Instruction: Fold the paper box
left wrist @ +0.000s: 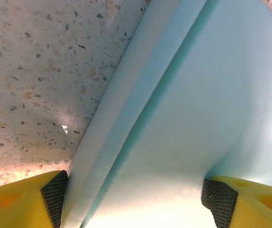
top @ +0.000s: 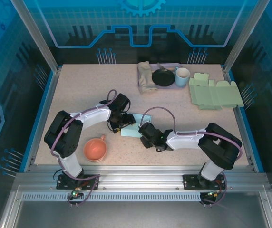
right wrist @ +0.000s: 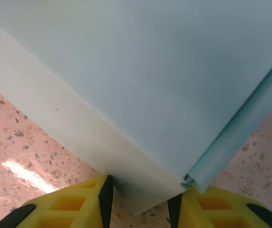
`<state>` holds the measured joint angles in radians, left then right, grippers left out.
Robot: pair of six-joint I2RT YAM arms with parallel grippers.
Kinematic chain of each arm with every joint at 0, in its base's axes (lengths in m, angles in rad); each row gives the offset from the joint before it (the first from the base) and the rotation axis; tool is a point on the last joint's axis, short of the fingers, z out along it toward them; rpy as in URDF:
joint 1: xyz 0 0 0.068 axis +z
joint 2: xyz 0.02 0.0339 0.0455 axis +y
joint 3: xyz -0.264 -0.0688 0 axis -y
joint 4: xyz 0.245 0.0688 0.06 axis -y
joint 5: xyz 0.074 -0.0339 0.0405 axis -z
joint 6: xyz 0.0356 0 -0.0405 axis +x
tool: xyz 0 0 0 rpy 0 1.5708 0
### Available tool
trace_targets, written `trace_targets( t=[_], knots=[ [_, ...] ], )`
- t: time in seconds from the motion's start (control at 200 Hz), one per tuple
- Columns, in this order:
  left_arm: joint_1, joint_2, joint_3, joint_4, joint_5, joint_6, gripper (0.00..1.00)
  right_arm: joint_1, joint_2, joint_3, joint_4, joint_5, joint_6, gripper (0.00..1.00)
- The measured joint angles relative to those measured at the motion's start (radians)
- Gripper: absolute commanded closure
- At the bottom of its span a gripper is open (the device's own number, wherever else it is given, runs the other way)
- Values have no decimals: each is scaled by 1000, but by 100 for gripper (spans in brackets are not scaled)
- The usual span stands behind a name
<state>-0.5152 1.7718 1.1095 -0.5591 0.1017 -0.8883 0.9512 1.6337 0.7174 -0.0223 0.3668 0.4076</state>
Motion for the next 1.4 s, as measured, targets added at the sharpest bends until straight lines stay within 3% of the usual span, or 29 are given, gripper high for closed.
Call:
trace_targets(
  t=[0.32, 0.715, 0.965, 1.401],
  knots=[
    [1, 2, 0, 12, 0, 0, 21, -13, -12, -38, 76, 18, -24, 62],
    [1, 0, -10, 53, 0, 8, 20, -221, 19, 15, 113, -108, -5, 61],
    [-14, -8, -12, 37, 0, 15, 16, -298, 65, 75, 103, -215, 14, 60],
    [-52, -91, -1, -198, -27, 49, 9, -393, 76, 182, -18, -353, 91, 62]
  ],
)
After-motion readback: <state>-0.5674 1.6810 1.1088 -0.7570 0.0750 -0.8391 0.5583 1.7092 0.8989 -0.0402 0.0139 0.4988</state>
